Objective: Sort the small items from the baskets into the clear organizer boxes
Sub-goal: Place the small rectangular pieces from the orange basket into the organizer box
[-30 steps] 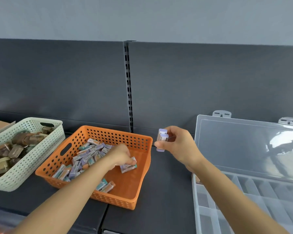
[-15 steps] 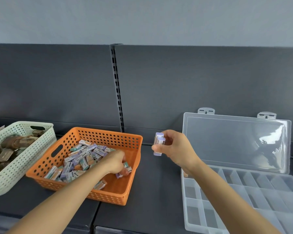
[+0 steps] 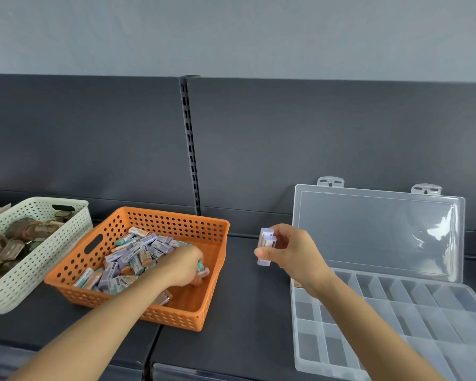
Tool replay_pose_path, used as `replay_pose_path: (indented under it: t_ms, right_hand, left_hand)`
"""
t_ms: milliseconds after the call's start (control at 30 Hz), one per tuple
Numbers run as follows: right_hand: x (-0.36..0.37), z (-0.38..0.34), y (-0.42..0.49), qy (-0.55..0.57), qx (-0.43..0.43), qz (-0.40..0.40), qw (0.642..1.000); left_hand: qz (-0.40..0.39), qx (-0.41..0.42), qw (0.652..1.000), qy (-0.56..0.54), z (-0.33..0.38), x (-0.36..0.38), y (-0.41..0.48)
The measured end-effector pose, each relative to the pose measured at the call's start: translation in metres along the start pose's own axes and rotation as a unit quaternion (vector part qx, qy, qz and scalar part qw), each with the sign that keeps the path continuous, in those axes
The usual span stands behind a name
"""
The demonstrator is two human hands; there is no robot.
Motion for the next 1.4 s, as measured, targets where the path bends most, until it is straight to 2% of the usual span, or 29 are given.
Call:
replay_pose_path:
  t_ms: [100, 167, 267, 367, 533, 733, 1067, 1200, 1400]
  right_hand:
    - [-0.012, 0.004, -0.003, -0.003, 0.008, 0.016, 1.000]
    - [-0.022, 0.006, -0.006, 0.004, 0.012, 0.029, 0.999]
    - [-0.037, 0.011, -0.010, 0.014, 0.015, 0.054, 0.998]
    - [-0.051, 0.016, -0.014, 0.009, 0.015, 0.073, 0.997]
    - [-0.083, 0.024, -0.026, 0.012, 0.014, 0.114, 0.993]
    - [-0.124, 0.045, -0.046, 0.053, 0.023, 0.158, 0.986]
    - [-0.158, 0.071, -0.054, 0.022, 0.040, 0.158, 0.986]
    - [-0.167, 0.079, -0.051, -0.051, 0.046, 0.157, 0.985]
    - [-0.173, 0.090, -0.046, -0.136, 0.025, 0.110, 0.984]
  left_hand:
    - [0.088, -0.031, 0.992, -0.080, -0.011, -0.016, -0.001]
    - [0.167, -0.040, 0.974, -0.147, -0.009, -0.035, -0.006]
    - [0.240, 0.008, 0.941, -0.240, 0.015, -0.059, -0.017]
    - [0.239, 0.089, 0.920, -0.299, 0.055, -0.071, -0.026]
    - [0.179, 0.169, 0.889, -0.385, 0.111, -0.068, -0.023]
    - [0.170, 0.217, 0.899, -0.341, 0.162, -0.057, -0.012]
    - [0.139, 0.212, 0.916, -0.312, 0.216, -0.041, 0.005]
    - [0.137, 0.226, 0.934, -0.239, 0.234, -0.033, 0.014]
    - [0.145, 0.254, 0.952, -0.094, 0.250, -0.022, 0.026]
Point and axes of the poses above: each hand's wrist, its own y-axis towards the middle knuckle, its own x-axis out of the palm, z = x × y, the point moved 1 cm from there along y, towards the middle knuckle, and after that the axes turned 13 degrees about y, right-handed, at the moved point
